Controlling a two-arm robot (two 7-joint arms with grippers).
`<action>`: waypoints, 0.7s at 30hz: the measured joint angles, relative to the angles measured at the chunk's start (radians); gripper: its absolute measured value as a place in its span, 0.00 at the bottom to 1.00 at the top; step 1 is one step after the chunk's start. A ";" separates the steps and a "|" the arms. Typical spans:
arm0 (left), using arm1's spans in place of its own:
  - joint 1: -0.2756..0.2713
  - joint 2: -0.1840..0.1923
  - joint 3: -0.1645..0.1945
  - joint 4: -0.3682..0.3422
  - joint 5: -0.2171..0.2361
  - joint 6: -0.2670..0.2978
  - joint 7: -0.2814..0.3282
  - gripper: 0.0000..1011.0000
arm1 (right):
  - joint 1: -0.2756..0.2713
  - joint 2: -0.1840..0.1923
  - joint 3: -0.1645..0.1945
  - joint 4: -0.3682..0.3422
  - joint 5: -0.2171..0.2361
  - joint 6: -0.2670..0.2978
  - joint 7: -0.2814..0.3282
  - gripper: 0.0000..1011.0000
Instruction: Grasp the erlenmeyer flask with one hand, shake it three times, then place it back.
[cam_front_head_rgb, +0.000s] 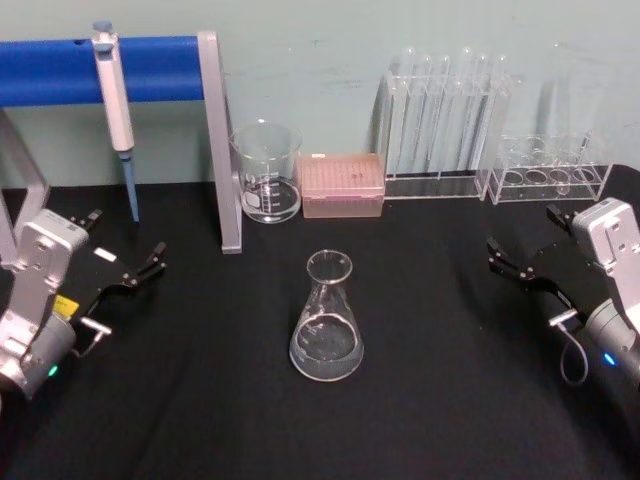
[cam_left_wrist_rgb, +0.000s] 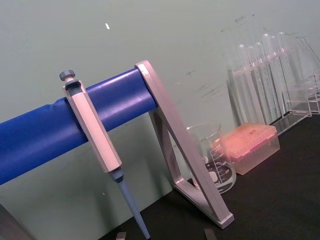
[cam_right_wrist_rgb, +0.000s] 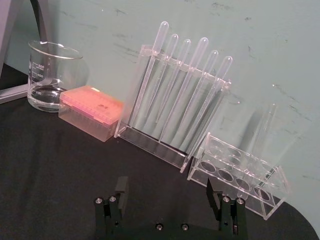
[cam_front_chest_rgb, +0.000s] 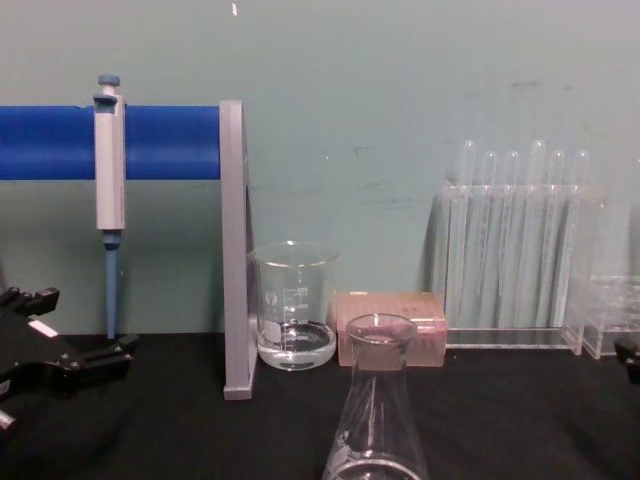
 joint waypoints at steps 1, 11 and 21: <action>0.000 0.000 0.000 0.000 0.000 0.000 0.000 0.99 | 0.000 0.000 0.000 0.000 0.000 0.000 0.000 0.99; 0.000 0.000 0.000 0.000 0.000 0.000 0.000 0.99 | 0.000 0.000 0.000 0.000 0.000 0.000 0.000 0.99; 0.000 0.000 0.000 0.000 0.000 0.000 0.000 0.99 | 0.000 0.000 0.000 0.000 0.000 0.000 0.000 0.99</action>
